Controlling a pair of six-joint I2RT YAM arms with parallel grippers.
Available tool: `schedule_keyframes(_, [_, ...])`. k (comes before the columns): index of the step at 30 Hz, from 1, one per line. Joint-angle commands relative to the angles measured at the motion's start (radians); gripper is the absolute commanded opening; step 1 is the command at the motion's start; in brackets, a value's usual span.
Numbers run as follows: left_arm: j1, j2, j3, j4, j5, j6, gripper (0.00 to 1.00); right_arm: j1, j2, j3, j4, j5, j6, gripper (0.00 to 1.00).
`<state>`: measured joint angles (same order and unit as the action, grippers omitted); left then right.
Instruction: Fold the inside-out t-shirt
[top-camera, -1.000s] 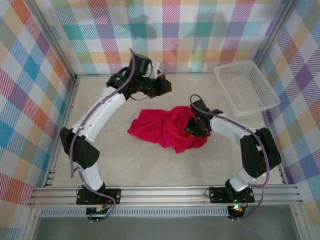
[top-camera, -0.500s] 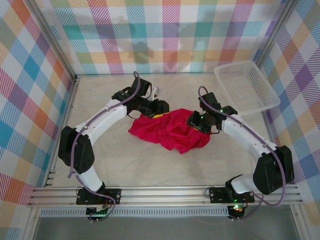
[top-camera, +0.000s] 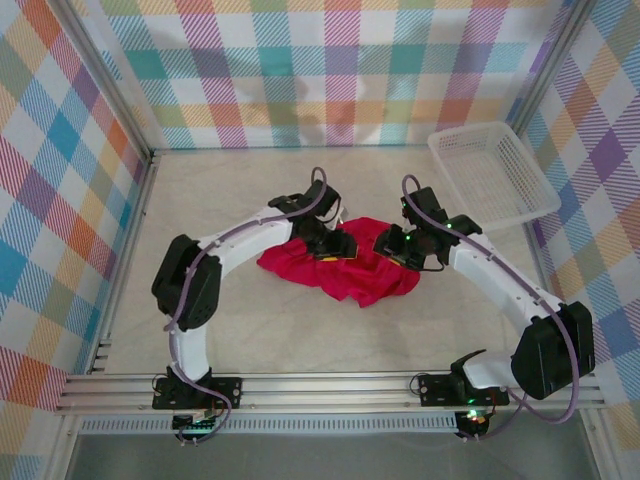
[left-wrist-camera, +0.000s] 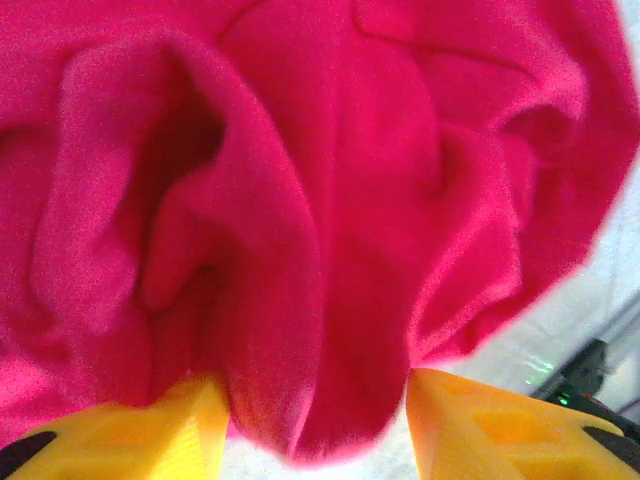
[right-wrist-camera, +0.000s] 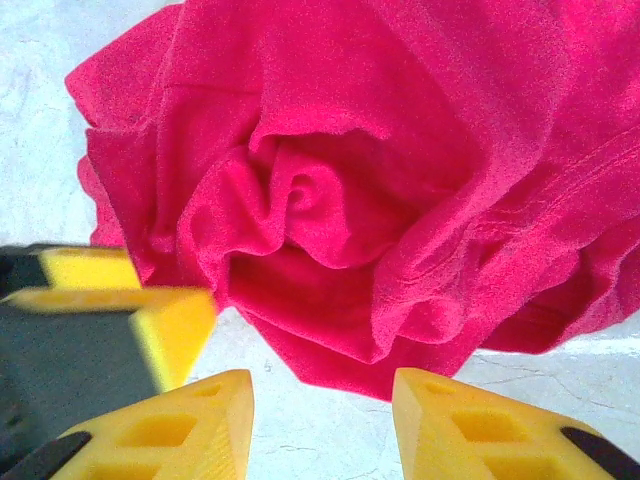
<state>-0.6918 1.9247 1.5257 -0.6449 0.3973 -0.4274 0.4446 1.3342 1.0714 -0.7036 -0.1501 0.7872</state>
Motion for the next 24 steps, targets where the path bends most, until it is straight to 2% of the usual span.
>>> schedule_keyframes(1, [-0.004, 0.05, 0.093, -0.069, -0.055, 0.055, 0.46, 0.004, -0.003, -0.036, 0.045, -0.072, 0.047, 0.42])
schedule_keyframes(4, [-0.004, 0.075, 0.164, -0.11, -0.09, 0.08, 0.36, 0.003, 0.006, -0.056, 0.071, -0.078, 0.063, 0.42])
schedule_keyframes(7, [-0.004, 0.091, 0.235, -0.158, -0.106, 0.099, 0.05, 0.004, 0.023, -0.065, 0.095, -0.077, 0.07, 0.42])
schedule_keyframes(8, [-0.005, 0.088, 0.252, -0.168, -0.095, 0.097, 0.0, 0.004, 0.032, -0.069, 0.112, -0.069, 0.069, 0.43])
schedule_keyframes(12, [-0.002, 0.032, 0.273, -0.127, 0.002, 0.026, 0.0, 0.005, 0.113, -0.071, 0.207, -0.022, 0.073, 0.4])
schedule_keyframes(16, [0.02, -0.021, 0.341, -0.066, 0.158, -0.106, 0.0, 0.005, 0.241, -0.046, 0.238, 0.094, 0.089, 0.19])
schedule_keyframes(18, [0.033, -0.072, 0.33, 0.033, 0.236, -0.217, 0.0, 0.005, 0.295, -0.037, 0.239, 0.17, 0.096, 0.05])
schedule_keyframes(19, [0.038, -0.093, 0.323, 0.072, 0.259, -0.261, 0.0, 0.003, 0.312, -0.035, 0.24, 0.195, 0.099, 0.01])
schedule_keyframes(24, [0.08, -0.187, 0.273, 0.194, 0.316, -0.412, 0.0, 0.003, 0.321, 0.004, 0.167, 0.233, 0.069, 0.0])
